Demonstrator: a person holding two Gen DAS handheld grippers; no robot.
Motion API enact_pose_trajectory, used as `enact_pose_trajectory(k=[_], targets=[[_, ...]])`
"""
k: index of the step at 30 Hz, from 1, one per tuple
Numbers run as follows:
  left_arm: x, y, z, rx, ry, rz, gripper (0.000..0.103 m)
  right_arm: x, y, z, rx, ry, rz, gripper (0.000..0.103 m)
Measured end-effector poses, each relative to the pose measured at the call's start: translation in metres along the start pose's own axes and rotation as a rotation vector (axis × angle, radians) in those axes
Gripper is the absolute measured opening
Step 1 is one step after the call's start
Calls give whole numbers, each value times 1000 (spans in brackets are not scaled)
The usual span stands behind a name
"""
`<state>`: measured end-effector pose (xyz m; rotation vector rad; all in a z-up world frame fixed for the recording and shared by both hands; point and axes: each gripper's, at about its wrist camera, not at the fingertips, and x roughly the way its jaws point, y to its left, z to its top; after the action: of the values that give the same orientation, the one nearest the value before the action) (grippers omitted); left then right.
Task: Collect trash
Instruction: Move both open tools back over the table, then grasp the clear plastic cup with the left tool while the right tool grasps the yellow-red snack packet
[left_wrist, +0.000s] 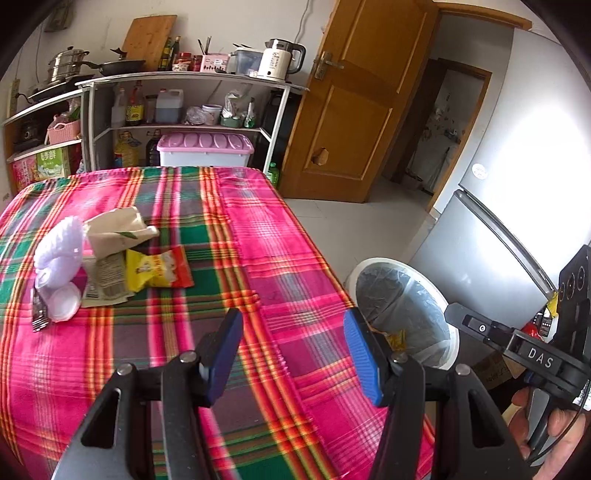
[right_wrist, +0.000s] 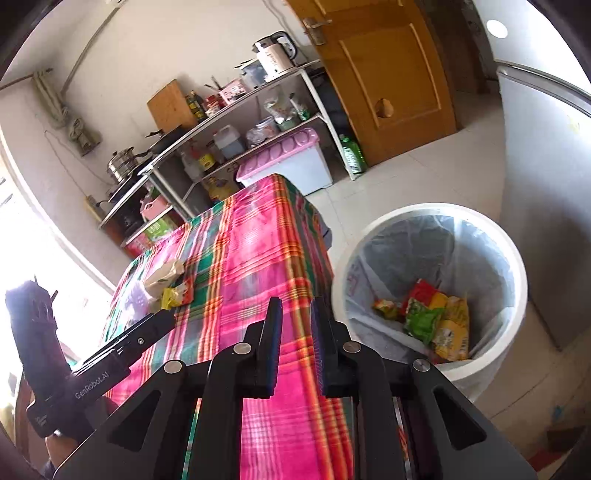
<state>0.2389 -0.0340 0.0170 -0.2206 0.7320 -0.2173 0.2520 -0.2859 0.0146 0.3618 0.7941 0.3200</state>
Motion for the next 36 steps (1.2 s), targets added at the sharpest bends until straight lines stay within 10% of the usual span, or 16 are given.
enact_pose_trajectory(k=[5, 10, 32, 36], targets=[[-26, 44, -8, -44, -28, 56, 59, 15, 38, -9, -80, 34, 50, 18], [-46, 87, -18, -97, -48, 111, 59, 32, 68, -19, -138, 71, 92, 44], [-4, 188, 3, -186, -31, 245, 59, 122, 140, -24, -292, 191, 127, 44], [8, 190, 5, -166, -21, 240, 46, 136, 146, -23, -307, 202, 124, 44]])
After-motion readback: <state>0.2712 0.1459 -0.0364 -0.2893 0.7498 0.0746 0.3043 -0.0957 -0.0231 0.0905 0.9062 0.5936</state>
